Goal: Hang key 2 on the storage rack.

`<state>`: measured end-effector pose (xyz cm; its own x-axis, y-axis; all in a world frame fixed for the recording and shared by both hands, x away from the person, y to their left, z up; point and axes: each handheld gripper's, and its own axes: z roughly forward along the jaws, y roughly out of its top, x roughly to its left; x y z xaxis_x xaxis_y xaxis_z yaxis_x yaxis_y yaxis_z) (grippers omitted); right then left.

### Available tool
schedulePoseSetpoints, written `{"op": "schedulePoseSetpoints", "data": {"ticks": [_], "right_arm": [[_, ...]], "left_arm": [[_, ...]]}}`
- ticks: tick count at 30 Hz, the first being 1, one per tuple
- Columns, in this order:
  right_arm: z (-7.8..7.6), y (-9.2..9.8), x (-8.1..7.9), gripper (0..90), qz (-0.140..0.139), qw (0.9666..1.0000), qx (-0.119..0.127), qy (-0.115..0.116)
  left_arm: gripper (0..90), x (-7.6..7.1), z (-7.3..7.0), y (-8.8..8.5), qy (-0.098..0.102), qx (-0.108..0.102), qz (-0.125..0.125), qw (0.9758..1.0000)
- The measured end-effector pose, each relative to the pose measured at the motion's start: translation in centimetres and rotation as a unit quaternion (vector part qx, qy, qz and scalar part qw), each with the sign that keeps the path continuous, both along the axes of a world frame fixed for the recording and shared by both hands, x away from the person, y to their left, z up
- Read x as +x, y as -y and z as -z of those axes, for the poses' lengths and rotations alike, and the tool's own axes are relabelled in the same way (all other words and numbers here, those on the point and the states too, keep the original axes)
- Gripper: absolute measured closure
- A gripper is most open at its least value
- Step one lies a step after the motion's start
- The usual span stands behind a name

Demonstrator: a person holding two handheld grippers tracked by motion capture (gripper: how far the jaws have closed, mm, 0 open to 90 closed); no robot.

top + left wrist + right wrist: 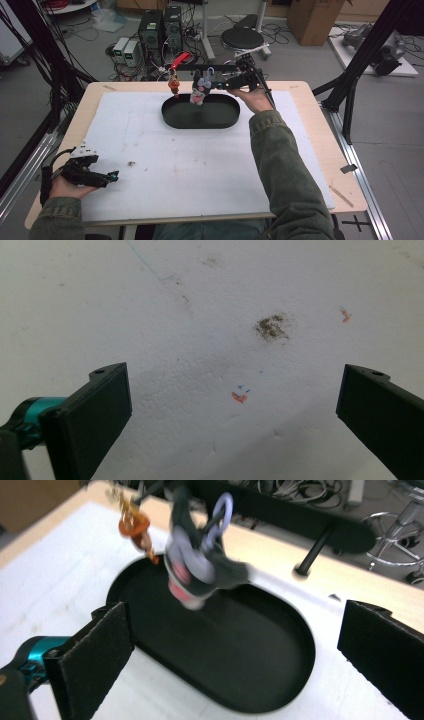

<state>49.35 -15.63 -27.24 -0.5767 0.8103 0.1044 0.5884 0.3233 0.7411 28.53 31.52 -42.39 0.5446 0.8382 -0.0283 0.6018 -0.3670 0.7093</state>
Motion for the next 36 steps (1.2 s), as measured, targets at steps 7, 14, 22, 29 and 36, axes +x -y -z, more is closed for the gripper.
{"op": "schedulePoseSetpoints", "data": {"ticks": [7,14,22,29,36], "right_arm": [[0.9,0.3,-1.9,0.6,-0.046,0.9986,-0.016,0.018],[1.4,1.7,-3.7,0.6,-0.053,0.9973,-0.032,0.039],[2.2,3.4,-5.3,0.6,-0.055,0.9976,-0.015,0.041],[3.3,5.3,-6.2,0.6,-0.040,0.9986,-0.006,0.035],[4.1,6.5,-7.1,0.6,-0.030,0.9990,0.004,0.033]], "left_arm": [[1.8,0.0,0.1,0.1,-0.001,0.004,0.000,1.0000],[1.8,-0.1,0.2,0.1,0.000,0.001,0.001,1.0000],[1.8,-0.1,0.2,0.2,-0.001,-0.003,0.000,1.0000],[1.8,-0.1,0.3,0.2,-0.004,0.001,0.001,1.0000],[1.8,-0.2,0.2,0.2,-0.004,0.001,0.000,1.0000]]}}
